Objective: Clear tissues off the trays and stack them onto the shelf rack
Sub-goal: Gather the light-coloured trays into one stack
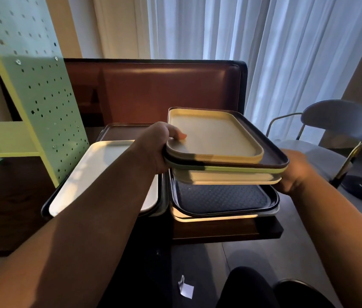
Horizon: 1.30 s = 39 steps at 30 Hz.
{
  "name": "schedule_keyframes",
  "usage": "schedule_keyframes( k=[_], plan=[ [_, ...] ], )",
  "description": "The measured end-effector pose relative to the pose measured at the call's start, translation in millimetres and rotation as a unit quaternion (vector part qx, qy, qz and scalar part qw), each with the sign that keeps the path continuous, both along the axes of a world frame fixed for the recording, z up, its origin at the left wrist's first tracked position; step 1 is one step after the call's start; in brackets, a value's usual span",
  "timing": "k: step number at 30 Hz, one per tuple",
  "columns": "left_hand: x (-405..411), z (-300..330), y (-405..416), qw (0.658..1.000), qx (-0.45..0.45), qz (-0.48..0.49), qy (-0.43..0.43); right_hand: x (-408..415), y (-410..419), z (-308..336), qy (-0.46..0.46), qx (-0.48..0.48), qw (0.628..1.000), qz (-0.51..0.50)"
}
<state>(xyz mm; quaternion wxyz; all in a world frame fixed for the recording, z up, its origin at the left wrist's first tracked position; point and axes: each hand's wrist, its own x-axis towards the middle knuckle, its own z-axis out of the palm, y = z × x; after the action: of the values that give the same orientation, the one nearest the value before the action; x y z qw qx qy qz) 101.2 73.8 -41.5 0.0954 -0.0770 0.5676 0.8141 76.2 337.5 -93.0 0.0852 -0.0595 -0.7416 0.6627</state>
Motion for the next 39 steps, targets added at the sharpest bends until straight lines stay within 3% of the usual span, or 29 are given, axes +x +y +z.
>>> schedule_keyframes(
  k=[2, 5, 9, 17, 22, 27, 32, 35, 39],
  plan=[
    [-1, 3, -1, 0.999, -0.049, 0.006, 0.013, 7, -6, 9, -0.029, -0.034, 0.999, 0.021],
    [-5, 8, -4, 0.991, -0.119, 0.046, 0.044, 13, -9, 14, -0.073, -0.174, 0.981, 0.039],
    [-6, 12, -7, 0.965, -0.217, 0.12, 0.087, 14, -12, 12, -0.068, -0.214, 0.973, 0.045],
    [-10, -5, -19, 0.988, -0.115, 0.088, 0.053, 7, -22, 31, -0.069, -0.315, 0.942, 0.096],
    [-14, -16, -25, 0.987, -0.102, 0.121, 0.026, 7, -24, 35, -0.085, -0.239, 0.946, 0.204],
    [-16, -20, -25, 0.983, -0.125, 0.134, 0.033, -1, -25, 25, -0.071, -0.232, 0.96, 0.139],
    [-25, -24, -26, 0.977, -0.149, 0.143, 0.043, -10, -21, 23, -0.123, -0.208, 0.955, 0.17],
    [-30, -26, -21, 0.975, -0.154, 0.148, 0.061, -18, -17, 33, -0.18, -0.148, 0.949, 0.215],
    [-38, -25, -12, 0.971, -0.163, 0.145, 0.096, -39, -21, 35, -0.239, -0.001, 0.947, 0.215]
  ],
)
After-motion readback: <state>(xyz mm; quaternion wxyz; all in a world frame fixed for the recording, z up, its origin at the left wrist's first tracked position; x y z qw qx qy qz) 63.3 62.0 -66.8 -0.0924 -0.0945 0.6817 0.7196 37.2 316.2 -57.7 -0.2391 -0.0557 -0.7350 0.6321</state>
